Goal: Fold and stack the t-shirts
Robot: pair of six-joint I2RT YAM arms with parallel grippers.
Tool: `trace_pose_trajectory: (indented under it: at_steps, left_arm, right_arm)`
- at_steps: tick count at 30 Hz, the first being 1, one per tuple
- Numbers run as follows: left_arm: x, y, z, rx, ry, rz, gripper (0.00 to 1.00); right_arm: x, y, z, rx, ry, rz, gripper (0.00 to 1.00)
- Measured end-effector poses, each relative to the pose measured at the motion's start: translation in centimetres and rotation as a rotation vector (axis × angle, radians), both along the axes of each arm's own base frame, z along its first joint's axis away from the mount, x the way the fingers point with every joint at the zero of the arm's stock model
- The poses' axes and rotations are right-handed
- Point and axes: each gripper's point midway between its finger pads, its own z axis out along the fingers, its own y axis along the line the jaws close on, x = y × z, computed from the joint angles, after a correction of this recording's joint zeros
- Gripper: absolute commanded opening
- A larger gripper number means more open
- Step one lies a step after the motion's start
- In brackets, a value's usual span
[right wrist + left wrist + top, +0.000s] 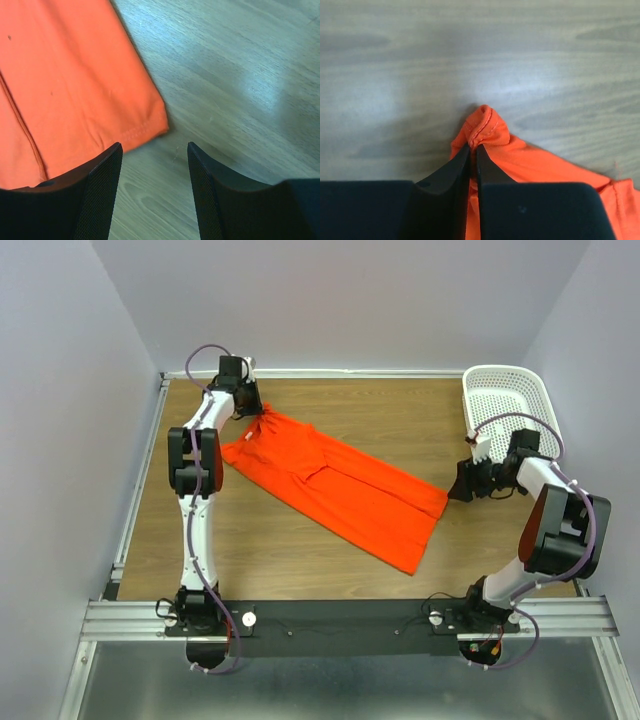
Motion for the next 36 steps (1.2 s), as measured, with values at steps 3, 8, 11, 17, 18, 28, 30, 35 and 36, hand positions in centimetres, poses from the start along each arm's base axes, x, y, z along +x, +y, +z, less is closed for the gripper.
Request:
trace_pose_trajectory:
  at_steps: [3,8,11,17,18,28,30,35,36]
  left_arm:
    - [1.7,0.2,0.1,-0.001,-0.016,0.017,0.30]
    - [3.8,1.7,0.8,-0.008,-0.044,0.122,0.66]
    - [4.4,3.1,1.8,-0.010,-0.071,0.173,0.70]
    - [2.6,7.6,7.3,0.007,-0.178,0.273,0.70]
    - [1.8,8.1,8.6,0.007,-0.198,0.285,0.70]
    - [-14.1,12.8,22.6,-0.175,-0.621,0.463,0.98]
    - [-18.2,13.3,22.3,-0.239,-0.657,0.504,0.97]
    - [-23.0,11.8,16.7,-0.382,-0.563,0.522,0.85]
    - [-23.3,11.3,14.7,-0.406,-0.504,0.524,0.85]
  right_arm:
    - [0.0,0.0,0.1,-0.003,-0.010,0.009,0.62]
    - [0.2,0.8,0.7,-0.030,-0.060,0.075,0.62]
    - [0.0,4.1,1.2,-0.051,-0.106,0.221,0.63]
    - [0.2,9.0,1.9,-0.029,-0.147,0.415,0.63]
    - [1.1,9.1,2.1,-0.026,-0.155,0.421,0.63]
    - [8.7,10.9,-0.2,-0.006,-0.118,0.433,0.63]
    - [9.3,11.5,-0.8,-0.003,-0.104,0.438,0.63]
    - [10.0,12.1,-1.5,0.003,-0.075,0.429,0.62]
    - [10.0,12.1,-1.6,0.004,-0.069,0.427,0.61]
